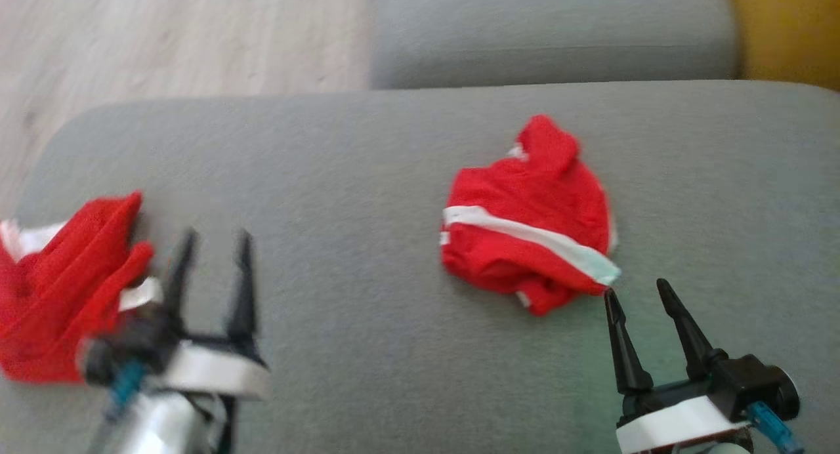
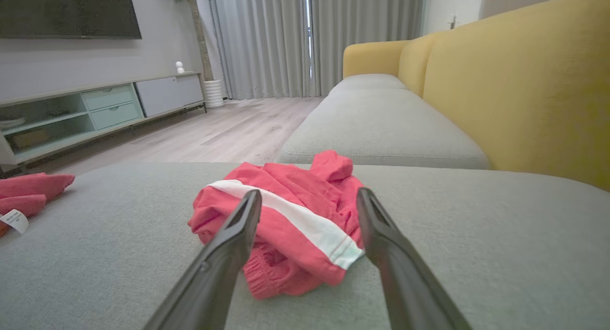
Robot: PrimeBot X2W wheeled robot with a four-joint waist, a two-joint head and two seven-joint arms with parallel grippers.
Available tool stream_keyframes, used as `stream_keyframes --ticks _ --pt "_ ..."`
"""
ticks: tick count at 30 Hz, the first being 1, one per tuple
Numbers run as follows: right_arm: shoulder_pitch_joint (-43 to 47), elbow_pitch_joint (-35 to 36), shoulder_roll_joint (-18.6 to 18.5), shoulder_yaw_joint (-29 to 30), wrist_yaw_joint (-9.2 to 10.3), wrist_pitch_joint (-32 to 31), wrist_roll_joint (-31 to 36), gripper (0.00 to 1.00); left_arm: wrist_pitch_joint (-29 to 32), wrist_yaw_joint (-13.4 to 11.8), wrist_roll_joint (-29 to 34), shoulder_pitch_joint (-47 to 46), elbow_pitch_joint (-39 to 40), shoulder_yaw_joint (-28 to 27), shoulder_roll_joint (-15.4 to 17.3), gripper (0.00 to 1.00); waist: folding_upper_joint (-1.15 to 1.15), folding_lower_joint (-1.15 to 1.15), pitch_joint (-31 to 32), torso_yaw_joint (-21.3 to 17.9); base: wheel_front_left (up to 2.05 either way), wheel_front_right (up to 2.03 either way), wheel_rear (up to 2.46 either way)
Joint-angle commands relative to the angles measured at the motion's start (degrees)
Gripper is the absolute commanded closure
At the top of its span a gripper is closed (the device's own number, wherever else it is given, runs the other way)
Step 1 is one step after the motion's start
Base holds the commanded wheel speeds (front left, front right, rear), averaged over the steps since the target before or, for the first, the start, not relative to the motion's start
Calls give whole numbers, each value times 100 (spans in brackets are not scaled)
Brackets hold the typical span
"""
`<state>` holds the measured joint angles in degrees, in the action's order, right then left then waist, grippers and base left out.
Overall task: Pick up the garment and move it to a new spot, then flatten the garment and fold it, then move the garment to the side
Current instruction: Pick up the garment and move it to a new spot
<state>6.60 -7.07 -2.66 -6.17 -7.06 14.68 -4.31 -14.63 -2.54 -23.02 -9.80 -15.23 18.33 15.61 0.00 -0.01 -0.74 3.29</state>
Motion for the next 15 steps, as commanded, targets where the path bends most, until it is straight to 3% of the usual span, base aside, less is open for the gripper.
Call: stream_keyframes --ticks 1,7,15 --pt "-172 126 -23 -120 -43 32 -47 0 -37 -70 190 -21 445 -278 -108 0 0 1 294 -384 0 0 0" --pt "-22 -37 -22 -100 -43 32 -127 0 -37 -47 791 1100 1144 -495 -917 0 0 1 516 -588 0 0 0" --pt "335 -59 -22 -28 -43 32 -185 0 -37 -360 1463 2043 1442 -656 -1236 0 0 1 794 -539 0 0 0"
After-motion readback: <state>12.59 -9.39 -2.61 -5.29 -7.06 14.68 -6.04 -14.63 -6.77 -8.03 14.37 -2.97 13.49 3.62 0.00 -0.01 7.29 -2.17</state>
